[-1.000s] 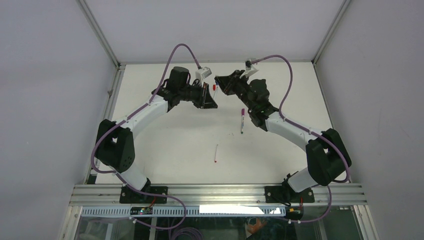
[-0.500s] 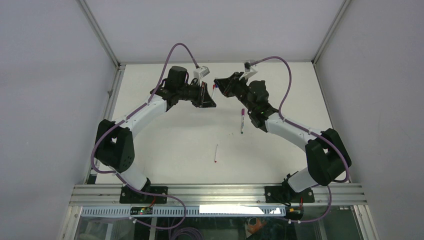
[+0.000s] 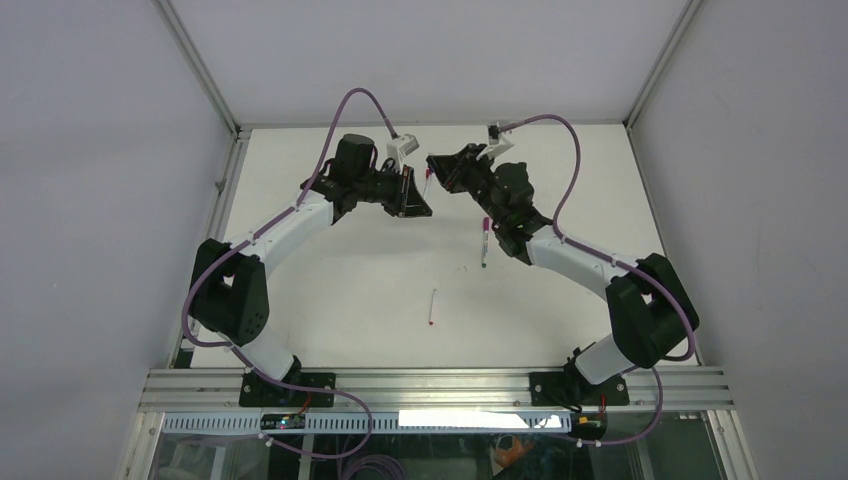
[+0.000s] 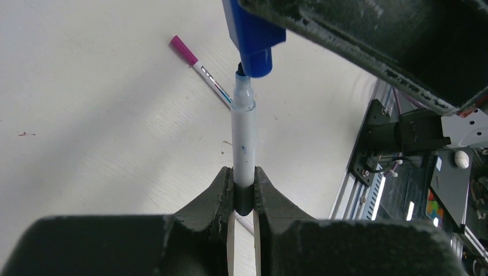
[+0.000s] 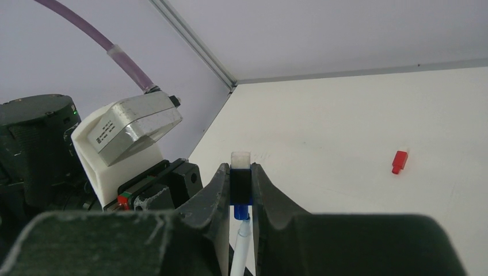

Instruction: Insert the pens into the pen caps

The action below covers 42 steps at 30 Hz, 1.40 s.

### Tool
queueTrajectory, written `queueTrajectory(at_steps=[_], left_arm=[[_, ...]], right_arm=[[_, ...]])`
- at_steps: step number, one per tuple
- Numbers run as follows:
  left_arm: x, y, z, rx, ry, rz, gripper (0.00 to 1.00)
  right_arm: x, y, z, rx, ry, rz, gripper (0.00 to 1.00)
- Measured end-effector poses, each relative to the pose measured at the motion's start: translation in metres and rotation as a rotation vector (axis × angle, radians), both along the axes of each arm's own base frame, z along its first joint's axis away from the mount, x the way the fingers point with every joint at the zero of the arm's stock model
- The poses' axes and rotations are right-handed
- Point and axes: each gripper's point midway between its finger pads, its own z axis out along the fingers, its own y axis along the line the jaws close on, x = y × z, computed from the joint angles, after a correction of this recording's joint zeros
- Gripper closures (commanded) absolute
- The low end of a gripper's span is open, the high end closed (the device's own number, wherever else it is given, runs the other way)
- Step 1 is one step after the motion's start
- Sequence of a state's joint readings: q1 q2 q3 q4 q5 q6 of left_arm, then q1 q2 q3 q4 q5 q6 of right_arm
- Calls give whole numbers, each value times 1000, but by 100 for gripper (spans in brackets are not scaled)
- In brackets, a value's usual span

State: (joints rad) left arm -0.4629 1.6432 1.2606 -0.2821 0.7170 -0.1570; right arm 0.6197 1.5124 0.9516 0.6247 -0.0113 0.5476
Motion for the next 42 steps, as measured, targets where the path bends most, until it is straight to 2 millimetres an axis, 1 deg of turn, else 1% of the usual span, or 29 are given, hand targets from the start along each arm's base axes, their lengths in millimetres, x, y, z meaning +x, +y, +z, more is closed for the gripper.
queueTrajectory(at_steps=[4,8,16,18,24,34,42], left_arm=[[0,0,1,-4,1,1,100],[0,-1,1,-8,3,-1,100],[-1,-2,3,-15,2,-10,100],[-1,-2,4,-17,-2,-10,100],[-1,-3,4,-19,-4,-10,100],[0,-3,4,-20,-4,-10,100],[-1,-3,4,-20,-4,-10,100]], right_arm=[[5,-3,3,8,-13,-31,100],[9,-5,1,9,-17,-51,100],[13,-1,-15,-1,16,-50,100],[13,1,-16,0,21,-46,100],[9,6,-14,7,16,-36,100],[12,2,-14,-6,4,-60,100],[12,0,-3,3,-27,-71,100]])
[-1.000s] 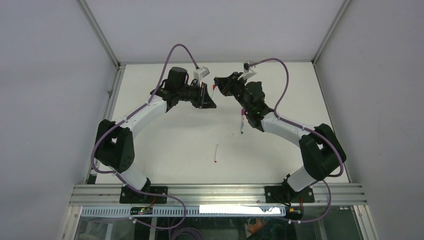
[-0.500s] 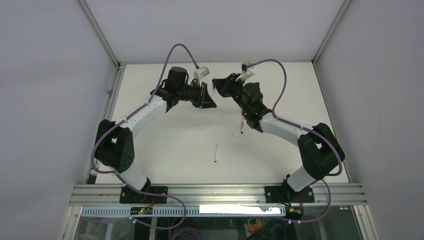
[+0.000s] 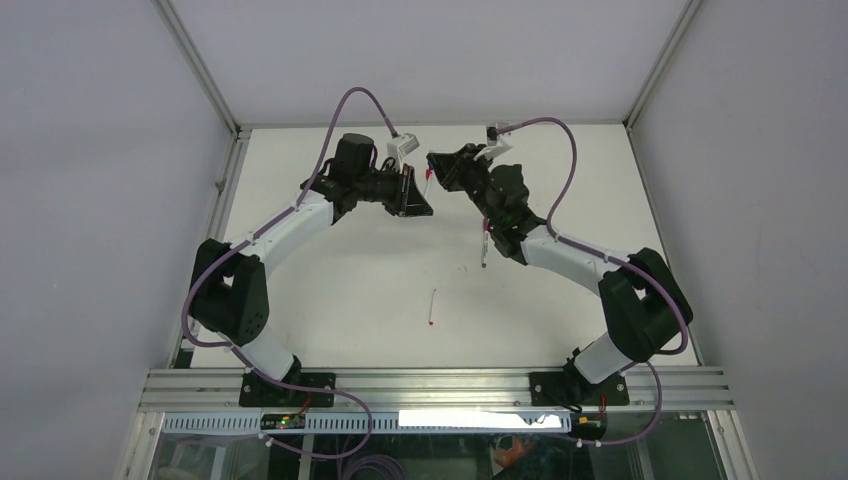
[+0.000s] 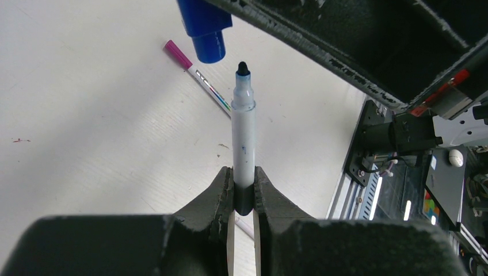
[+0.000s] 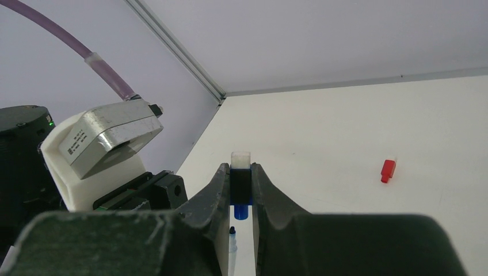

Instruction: Insert the pens into the pen caps

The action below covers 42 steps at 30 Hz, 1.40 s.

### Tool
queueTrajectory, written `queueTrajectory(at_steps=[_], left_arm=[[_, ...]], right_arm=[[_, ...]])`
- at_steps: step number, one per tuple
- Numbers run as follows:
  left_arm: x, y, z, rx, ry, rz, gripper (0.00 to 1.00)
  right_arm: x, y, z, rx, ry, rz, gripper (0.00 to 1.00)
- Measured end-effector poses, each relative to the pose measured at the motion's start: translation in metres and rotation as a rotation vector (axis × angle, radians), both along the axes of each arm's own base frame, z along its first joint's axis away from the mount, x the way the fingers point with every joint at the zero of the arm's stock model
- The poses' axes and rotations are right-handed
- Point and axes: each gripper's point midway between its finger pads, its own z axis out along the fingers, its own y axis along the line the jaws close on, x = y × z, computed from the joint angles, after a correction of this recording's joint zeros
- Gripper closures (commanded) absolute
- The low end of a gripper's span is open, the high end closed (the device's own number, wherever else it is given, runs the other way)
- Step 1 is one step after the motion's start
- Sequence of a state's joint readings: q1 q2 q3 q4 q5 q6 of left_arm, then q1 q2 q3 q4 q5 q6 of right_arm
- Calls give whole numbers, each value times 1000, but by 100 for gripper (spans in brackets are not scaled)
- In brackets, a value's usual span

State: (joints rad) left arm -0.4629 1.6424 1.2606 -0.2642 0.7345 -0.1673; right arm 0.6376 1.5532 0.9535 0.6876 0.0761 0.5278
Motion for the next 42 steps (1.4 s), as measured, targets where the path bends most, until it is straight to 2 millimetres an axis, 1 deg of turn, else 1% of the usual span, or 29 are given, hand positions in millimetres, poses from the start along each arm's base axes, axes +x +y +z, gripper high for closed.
queueTrajectory(at_steps=[8,25,29,42], left_arm=[[0,0,0,0,0,0,100],[0,0,0,-1,0,1,100],[0,0,0,-1,0,1,100],[2,4,-2,0,7,14,100]], right_arm=[[-3,0,6,0,-11,9,100],[-6,0,4,-8,5,20,100],[-8,-1,6,-3,4,24,100],[-16,2,-5,14,44,48,100]])
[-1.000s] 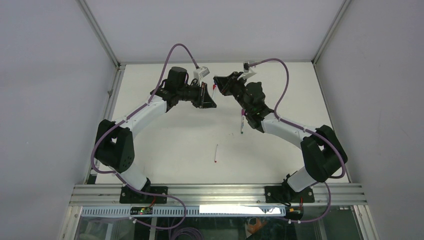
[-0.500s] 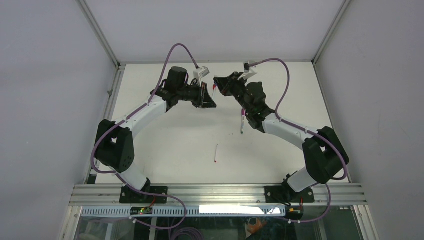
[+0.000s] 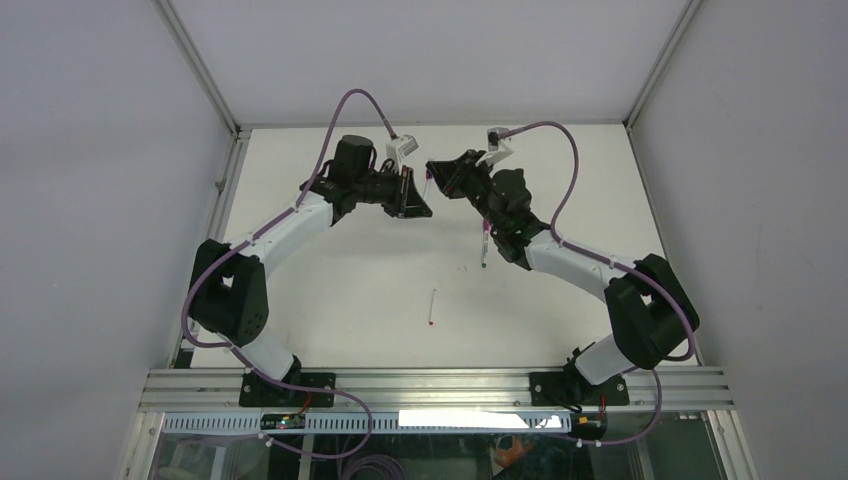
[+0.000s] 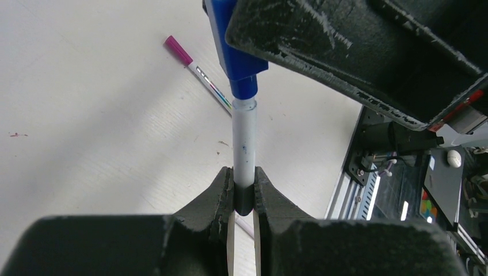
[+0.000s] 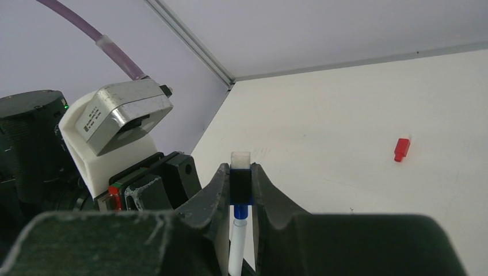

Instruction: Insert the pens into the pen caps

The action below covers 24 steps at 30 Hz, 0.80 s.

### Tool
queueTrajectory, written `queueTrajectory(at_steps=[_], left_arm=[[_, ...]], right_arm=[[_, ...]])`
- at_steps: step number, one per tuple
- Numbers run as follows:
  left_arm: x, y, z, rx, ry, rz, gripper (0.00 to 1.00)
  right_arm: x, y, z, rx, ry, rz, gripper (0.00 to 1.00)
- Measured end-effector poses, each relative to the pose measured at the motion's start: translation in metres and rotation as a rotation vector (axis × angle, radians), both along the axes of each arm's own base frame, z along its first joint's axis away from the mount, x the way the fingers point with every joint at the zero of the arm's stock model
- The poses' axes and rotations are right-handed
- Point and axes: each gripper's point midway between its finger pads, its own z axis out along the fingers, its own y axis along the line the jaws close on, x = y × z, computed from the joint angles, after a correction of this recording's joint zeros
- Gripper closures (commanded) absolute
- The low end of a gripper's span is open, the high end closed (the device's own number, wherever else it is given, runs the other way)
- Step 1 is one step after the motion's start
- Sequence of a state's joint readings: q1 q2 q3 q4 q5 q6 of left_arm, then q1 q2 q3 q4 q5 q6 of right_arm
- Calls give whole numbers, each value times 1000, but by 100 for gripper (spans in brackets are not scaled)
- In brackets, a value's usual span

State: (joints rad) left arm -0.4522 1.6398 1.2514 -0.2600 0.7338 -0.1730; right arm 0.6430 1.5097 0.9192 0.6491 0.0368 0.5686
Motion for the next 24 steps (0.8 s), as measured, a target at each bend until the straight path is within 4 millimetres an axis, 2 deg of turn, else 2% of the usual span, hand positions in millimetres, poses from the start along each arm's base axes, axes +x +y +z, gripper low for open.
queueTrajectory(at_steps=[8,16,24], left_arm=[[-5,3,-3,-3,35,19,100],[-4,0,8,-35,34,37,100],[-6,0,10,-29,49,29,100]], right_arm=[[-8,1,-8,44,19,-5,100],[-12,-7,4,97,-6,-45,100],[-15,-8,6,98,-12,-46,100]])
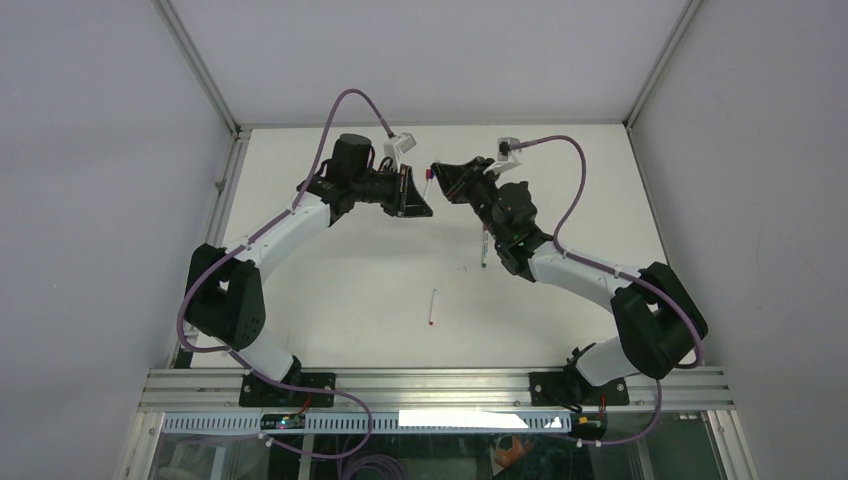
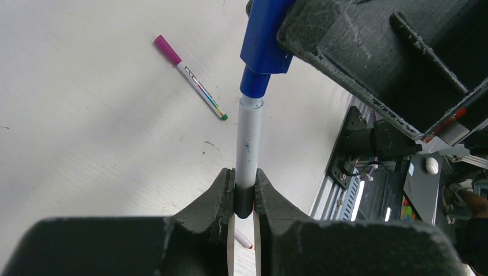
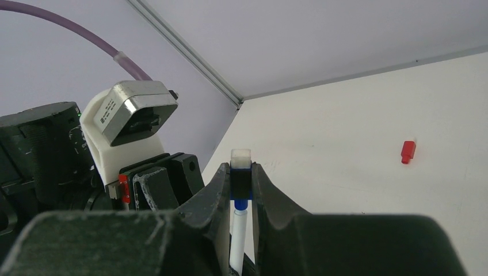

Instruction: Insert the pens into the pen caps

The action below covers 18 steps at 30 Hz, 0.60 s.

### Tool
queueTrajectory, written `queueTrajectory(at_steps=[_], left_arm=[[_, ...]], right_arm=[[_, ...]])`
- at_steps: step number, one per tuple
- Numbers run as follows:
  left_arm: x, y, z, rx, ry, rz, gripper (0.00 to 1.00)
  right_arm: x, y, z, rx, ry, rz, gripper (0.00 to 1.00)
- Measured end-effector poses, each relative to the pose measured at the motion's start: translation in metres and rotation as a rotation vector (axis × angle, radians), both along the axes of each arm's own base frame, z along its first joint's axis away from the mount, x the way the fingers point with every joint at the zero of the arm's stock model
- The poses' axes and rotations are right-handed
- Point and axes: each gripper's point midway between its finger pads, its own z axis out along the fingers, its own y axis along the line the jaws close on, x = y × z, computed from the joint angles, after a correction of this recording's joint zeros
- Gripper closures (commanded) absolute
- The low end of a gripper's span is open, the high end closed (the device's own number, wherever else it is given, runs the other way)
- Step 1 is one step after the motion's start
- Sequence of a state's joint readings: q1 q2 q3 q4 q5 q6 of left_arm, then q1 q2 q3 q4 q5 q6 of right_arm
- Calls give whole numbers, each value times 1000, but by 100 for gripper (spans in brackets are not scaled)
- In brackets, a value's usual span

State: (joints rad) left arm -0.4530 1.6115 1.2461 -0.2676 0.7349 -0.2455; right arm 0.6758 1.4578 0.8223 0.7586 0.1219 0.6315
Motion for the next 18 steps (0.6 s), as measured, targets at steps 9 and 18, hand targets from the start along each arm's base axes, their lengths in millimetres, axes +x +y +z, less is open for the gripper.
queueTrajectory(at_steps=[9,18], left_arm=[[-3,7,-7,62,-5,-14,100],[-7,17,-12,139,-14,-32,100]], right_arm=[[-8,3,-5,-35,25,8,100],[-12,7,-12,-55,49,25,100]])
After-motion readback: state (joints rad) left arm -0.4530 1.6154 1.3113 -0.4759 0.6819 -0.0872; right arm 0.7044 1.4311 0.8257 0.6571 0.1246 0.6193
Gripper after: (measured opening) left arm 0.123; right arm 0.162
